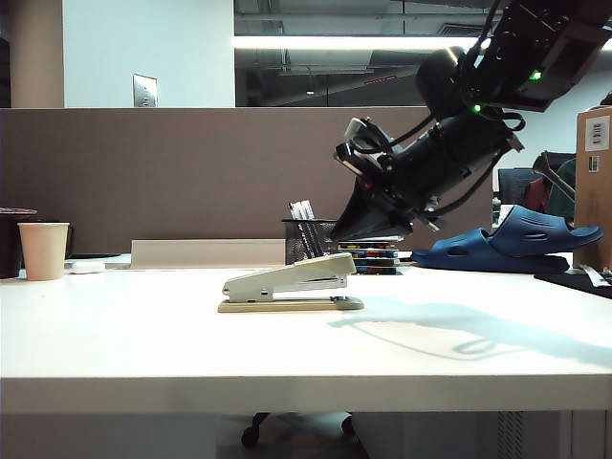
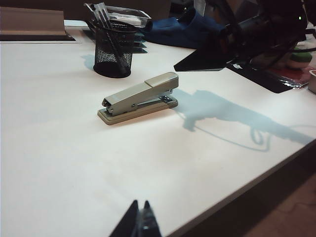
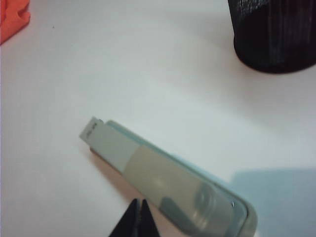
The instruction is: Press the stapler down.
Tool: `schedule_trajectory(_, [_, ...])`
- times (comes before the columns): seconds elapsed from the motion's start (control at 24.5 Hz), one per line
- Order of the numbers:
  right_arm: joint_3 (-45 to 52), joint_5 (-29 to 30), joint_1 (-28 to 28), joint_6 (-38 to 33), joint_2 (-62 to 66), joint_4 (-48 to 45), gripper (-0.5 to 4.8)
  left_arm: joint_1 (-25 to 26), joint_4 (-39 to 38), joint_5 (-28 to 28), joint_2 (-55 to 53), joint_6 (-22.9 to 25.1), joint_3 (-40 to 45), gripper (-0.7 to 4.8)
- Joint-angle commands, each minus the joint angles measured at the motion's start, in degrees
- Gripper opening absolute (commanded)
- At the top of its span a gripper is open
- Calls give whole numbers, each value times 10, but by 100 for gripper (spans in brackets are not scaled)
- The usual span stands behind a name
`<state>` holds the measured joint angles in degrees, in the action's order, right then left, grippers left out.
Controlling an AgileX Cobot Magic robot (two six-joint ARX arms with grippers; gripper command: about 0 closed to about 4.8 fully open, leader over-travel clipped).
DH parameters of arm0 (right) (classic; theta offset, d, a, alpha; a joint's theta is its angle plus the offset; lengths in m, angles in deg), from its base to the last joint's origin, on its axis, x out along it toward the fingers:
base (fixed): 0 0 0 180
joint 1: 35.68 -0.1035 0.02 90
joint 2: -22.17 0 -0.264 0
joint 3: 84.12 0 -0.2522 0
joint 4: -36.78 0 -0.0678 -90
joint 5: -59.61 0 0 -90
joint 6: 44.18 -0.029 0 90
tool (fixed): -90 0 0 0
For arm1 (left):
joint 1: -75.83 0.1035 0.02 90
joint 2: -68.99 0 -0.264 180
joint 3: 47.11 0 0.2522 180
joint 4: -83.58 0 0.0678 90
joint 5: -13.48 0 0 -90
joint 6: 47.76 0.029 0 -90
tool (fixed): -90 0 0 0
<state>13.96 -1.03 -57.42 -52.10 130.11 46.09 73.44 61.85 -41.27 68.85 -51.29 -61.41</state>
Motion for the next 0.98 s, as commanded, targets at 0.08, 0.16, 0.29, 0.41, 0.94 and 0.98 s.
schedule_trajectory(0.08, [-5, -32, -1, 0, -2, -38, -9, 0, -5, 5, 0, -1, -1, -2])
schedule_trajectory(0.16, [-5, -52, 0, 0, -2, -40, -9, 0, -5, 5, 0, -1, -1, -2])
schedule_trajectory(0.29, [-5, -57, 1, 0, 0, -47, -9, 0, -5, 5, 0, -1, -1, -3])
schedule_trajectory(0.41, [-5, -57, 1, 0, 7, -54, -9, 0, -5, 4, 0, -1, -1, -2])
schedule_trajectory(0.94, [-5, -58, 1, 0, 22, -14, -9, 0, -5, 3, 0, 0, -1, -2])
schedule_trajectory(0.98, [-5, -58, 1, 0, 22, -12, -9, 0, -5, 3, 0, 0, -1, -2])
